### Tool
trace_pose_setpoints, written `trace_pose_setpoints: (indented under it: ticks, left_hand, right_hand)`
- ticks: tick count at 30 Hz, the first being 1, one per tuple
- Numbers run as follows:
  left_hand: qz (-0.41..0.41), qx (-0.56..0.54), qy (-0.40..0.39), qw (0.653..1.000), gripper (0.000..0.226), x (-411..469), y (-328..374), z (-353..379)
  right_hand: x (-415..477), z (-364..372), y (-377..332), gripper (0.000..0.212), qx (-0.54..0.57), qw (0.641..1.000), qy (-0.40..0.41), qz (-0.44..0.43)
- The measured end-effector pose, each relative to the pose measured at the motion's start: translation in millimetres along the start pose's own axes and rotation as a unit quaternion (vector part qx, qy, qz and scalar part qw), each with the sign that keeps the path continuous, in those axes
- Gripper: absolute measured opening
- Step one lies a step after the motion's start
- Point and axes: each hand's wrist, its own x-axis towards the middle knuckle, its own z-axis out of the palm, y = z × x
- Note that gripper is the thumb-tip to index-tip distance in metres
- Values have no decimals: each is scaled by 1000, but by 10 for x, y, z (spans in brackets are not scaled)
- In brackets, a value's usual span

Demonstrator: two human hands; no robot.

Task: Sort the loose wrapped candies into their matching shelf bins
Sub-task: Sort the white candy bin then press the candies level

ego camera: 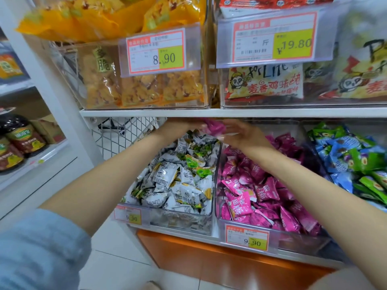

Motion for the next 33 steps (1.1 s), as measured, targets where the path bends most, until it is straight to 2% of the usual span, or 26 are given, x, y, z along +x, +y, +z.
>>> trace_pose_setpoints:
  ticks: [2,4,8,9,11,14,16,19,21,23,25,28,30,33]
  left_hand:
    - [-7,21,-23,999,12,-7,19,109]
    - [-14,29,-26,999,10,-26,41,165]
    - [-12,30,8,999,31,21,7,123]
    - [-4,52,5,999,33,72,-29,118]
    - [-11,161,-51,986,47,180,-102,158]
    - [-20,316,-100,943,67,329,-177,287]
    - [-14,366,-80,927,67,383,-191,345]
    - [6,379,-47,924,54,446,-236,351]
    - [17,375,-3,927,53,439,-260,311]
    - [-23,309,15,951,50,429,-294,197]
    - [-80,215,15,973,35,400,-337,27]
    - [-85,132,9,988,10,342,-383,-176]
    - [-98,109,11,989,13,283,-361,-219]
    - [-94,108,11,990,41,245,-348,-208]
  right_hand:
    - [-15,14,-3,45,-2,1000,-7,6]
    - [-21,1,16,29,-7,1000,13,11]
    - [-21,-142,53,25,-40,998,50,28]
    - [-17,-188,57,26,-48,997,61,22]
    - [-5,-257,66,29,-71,993,90,8]
    - [24,-317,103,40,-182,977,105,-15]
    - [30,-324,112,44,-229,968,97,-11]
    - [31,-298,99,35,-216,972,89,-17]
    - [22,-278,82,26,-201,976,73,-30]
    - [20,-273,82,21,-191,978,67,-43]
    - [21,-272,91,20,-183,980,63,-47]
    - [16,-265,94,20,-180,981,59,-52]
    - [6,-255,84,20,-173,982,57,-56]
    - [-13,-238,59,20,-166,983,50,-52]
